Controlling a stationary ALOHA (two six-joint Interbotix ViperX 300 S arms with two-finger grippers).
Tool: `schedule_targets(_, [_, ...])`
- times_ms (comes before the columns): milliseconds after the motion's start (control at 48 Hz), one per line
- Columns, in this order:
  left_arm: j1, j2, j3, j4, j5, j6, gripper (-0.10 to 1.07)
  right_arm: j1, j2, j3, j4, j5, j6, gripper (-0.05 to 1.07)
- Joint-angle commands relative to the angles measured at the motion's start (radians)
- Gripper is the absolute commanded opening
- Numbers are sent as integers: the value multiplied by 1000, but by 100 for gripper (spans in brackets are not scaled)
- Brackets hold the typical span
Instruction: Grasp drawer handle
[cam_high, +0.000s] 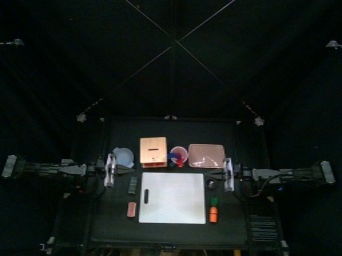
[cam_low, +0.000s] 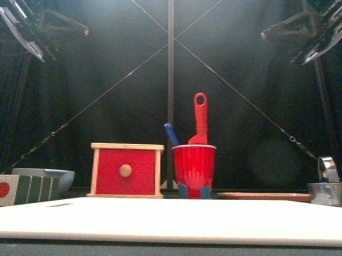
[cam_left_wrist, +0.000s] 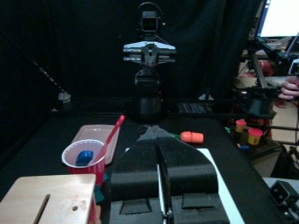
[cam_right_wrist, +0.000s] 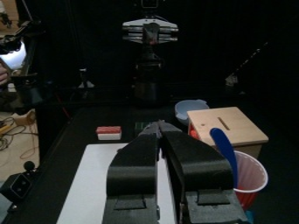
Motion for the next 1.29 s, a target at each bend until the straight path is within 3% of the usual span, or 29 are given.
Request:
schedule_targets(0, [0,20,6,-25,-5,-5,16,-6,15,-12,-2,-3,-5,12])
schedule_targets(125, [0,20,17,-55,-6,-3,5,-18,17,6,-20,-3,8,2])
schedule_targets(250, [0,20,12,-84,-8,-5,-2,-23,17,6,-25,-3,9,2])
schedule_targets(458, [-20,21,2,-137,-5,-8,-3,-31,17,3,-35,-3,8,2])
schedule_targets(708, [-72,21,2,-284,14,-9,-2,-34,17,5,-41,-3,11,2])
schedule_targets(896, [-101,21,0,-411,109,-9,10,-35,26,3,-26,-3,17,2])
schedule_targets(1104, [-101,21,8,-560,173,-9,34,-35,78,-12,44,-3,31,2])
schedule_targets(1271, [-100,25,14,-626,186,-8,51,-35,149,-40,94,-3,32,2])
